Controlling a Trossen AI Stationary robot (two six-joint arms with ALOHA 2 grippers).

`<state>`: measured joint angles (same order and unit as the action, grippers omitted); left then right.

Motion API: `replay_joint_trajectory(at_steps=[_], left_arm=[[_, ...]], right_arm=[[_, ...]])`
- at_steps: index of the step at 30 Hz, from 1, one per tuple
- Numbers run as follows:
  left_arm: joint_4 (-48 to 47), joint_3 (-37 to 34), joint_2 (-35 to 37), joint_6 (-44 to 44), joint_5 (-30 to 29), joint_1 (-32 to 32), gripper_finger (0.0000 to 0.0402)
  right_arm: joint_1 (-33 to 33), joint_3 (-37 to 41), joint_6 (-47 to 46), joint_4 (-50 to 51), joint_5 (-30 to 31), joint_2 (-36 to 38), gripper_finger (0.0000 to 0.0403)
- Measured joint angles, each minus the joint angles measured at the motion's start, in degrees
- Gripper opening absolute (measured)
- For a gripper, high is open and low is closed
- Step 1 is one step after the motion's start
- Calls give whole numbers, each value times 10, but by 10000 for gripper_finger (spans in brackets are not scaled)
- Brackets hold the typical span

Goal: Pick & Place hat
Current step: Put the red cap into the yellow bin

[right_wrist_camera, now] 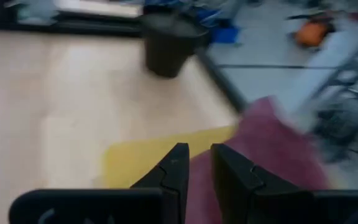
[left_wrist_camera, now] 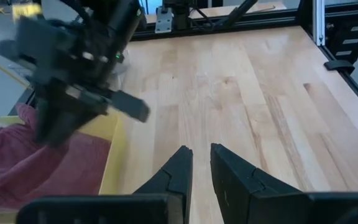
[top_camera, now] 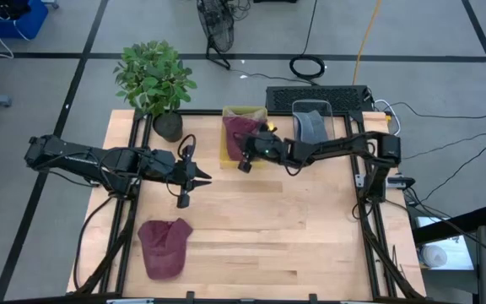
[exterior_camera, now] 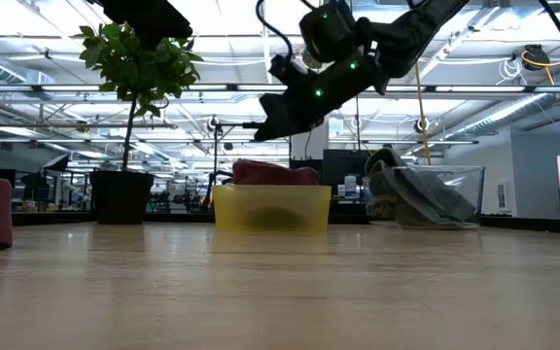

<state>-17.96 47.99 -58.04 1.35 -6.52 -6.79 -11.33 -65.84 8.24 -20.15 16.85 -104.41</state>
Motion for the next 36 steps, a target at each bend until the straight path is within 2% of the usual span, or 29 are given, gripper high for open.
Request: replay_joint_trajectory(at_steps=[2,6,15,20,22,26,31,36], left_arm=[[1,0,0,-1,0,0,65],[-5,0,0,-4,0,-1,65],[-51,0,0,-13,0,-1,65],[-67,0,5,-36,5,-7,65],[-55,0,5,-49,6,-12,65],[-39,0,2,-78,22,-32,65],[-63,0,-12,-160,22,-68,65],[-151,0,-12,-242,22,-88,65]], right_arm=[[-1,-1,-7,-7,27,1,54],[2,0,-42,28,-4,-1,54],[76,3,-42,83,-8,35,54],[132,37,-82,31,-106,65,54],[153,52,-92,16,-126,68,54],[190,87,-109,25,-122,68,54],[235,136,-123,22,-116,91,54],[272,204,-123,13,-75,148,55]])
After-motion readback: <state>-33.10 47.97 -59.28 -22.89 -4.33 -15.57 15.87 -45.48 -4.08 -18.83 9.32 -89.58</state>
